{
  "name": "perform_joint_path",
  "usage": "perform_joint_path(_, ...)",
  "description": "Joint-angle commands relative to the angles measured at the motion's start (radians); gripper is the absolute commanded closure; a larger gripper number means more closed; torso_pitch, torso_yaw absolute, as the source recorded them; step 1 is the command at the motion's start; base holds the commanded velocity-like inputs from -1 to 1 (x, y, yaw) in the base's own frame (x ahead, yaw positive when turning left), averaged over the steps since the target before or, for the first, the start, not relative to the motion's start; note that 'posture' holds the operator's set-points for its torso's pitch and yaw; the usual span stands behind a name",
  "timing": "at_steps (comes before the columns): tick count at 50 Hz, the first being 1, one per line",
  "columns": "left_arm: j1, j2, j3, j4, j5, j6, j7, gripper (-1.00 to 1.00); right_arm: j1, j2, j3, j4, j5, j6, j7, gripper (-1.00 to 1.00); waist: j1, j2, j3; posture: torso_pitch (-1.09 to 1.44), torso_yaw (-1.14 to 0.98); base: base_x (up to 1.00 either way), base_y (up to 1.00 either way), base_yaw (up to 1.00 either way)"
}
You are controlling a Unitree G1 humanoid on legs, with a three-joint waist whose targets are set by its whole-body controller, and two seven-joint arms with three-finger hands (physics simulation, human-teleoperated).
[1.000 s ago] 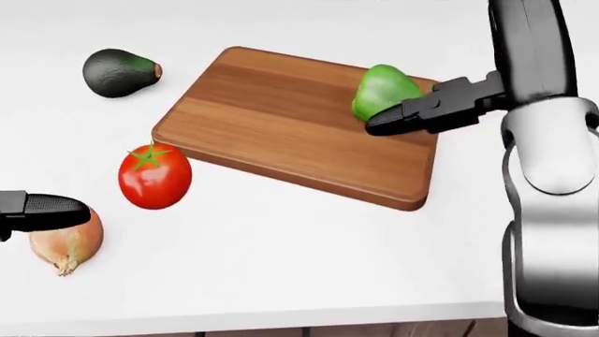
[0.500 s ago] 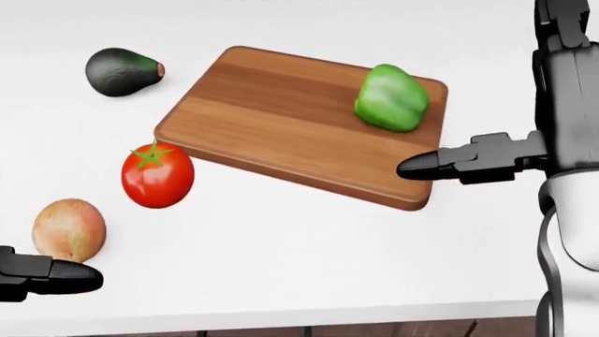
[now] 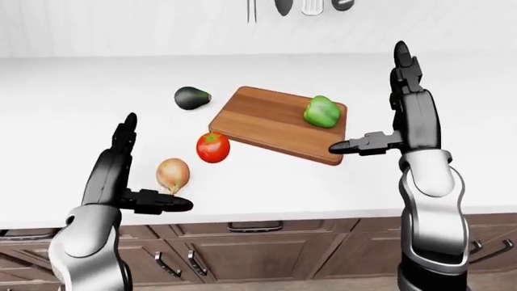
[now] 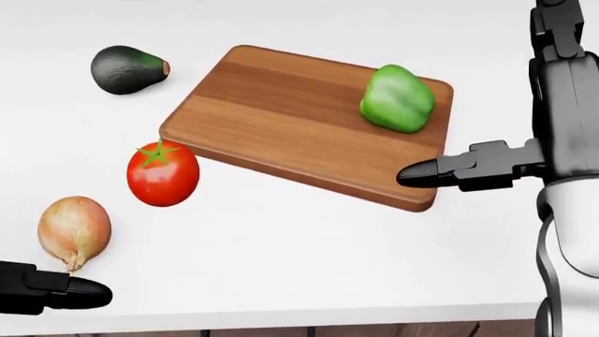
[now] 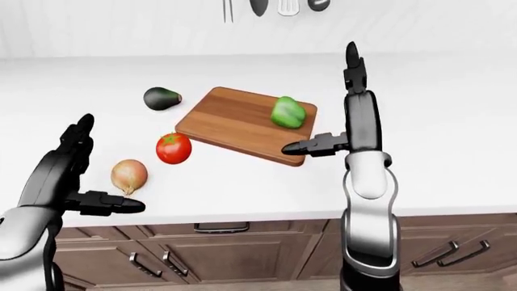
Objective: Place the avocado, onion, tomato and bell pepper on the cutting board.
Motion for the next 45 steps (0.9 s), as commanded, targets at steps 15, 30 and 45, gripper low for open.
perform_joint_path(15, -0.019, -0.004, -0.001, 0.076, -0.014, -0.105, 0.054, -0.47, -0.019, -0.007, -0.004, -0.021, -0.003, -0.042, -0.008, -1.00, 0.001, 0.002, -0.022, 0.00, 0.00, 0.00, 0.00, 0.00)
perform_joint_path(30, 0.025, -0.020, -0.006, 0.096, 0.013, -0.149, 0.046, -0.25, -0.008, -0.002, -0.006, -0.037, -0.001, -0.037, -0.008, -1.00, 0.000, 0.006, -0.023, 0.00, 0.00, 0.00, 0.00, 0.00)
perform_joint_path(45, 0.018, -0.017, -0.007, 0.074, 0.013, -0.134, 0.036, 0.58, 0.002, -0.004, -0.013, -0.043, 0.001, -0.040, -0.007, -1.00, -0.003, 0.007, -0.033, 0.00, 0.00, 0.00, 0.00, 0.00)
